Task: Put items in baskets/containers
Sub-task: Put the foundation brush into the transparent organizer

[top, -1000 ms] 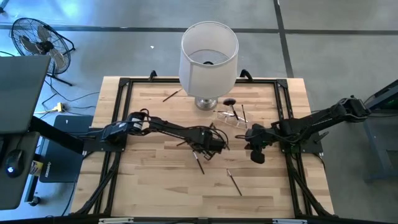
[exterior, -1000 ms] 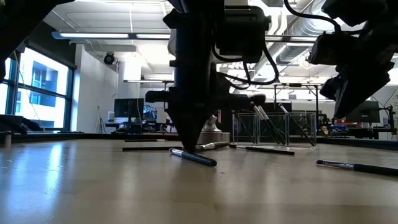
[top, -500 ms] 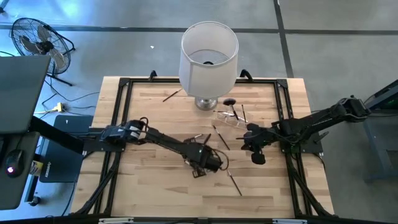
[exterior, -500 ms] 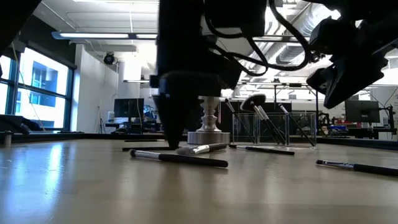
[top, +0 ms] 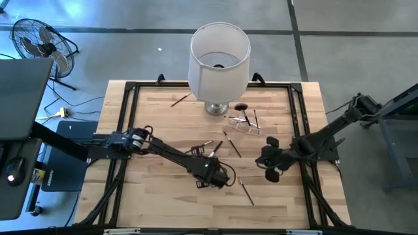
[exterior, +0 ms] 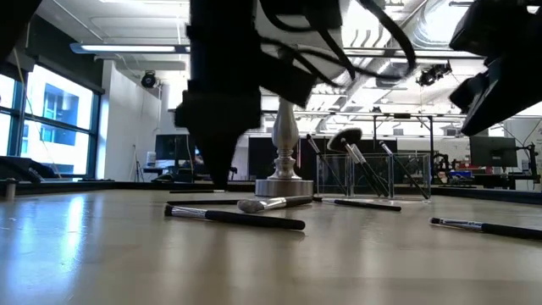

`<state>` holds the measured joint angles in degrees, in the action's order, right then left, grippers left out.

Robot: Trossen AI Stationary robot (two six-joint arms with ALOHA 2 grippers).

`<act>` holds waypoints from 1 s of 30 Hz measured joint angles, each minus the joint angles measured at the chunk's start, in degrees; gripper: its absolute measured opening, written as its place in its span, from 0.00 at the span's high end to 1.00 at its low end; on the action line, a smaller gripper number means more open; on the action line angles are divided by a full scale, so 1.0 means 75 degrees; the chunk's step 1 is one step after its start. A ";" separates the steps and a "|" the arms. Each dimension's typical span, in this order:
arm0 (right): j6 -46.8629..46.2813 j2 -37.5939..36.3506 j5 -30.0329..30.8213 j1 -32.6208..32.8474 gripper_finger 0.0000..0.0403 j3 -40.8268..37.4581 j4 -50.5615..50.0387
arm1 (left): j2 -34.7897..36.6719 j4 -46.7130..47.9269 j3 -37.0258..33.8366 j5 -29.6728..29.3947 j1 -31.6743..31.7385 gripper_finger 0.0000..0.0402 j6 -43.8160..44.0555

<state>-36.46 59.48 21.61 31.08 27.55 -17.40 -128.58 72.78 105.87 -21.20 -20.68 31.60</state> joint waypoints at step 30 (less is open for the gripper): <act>0.0769 0.1770 0.0526 -0.0701 0.99 0.0781 0.0185 | 0.3764 -0.6794 -0.5512 0.0635 0.0132 0.87 0.3686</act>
<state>-30.69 72.75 25.55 25.83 33.41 -16.01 -100.35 21.82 64.54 -16.44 -19.69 59.24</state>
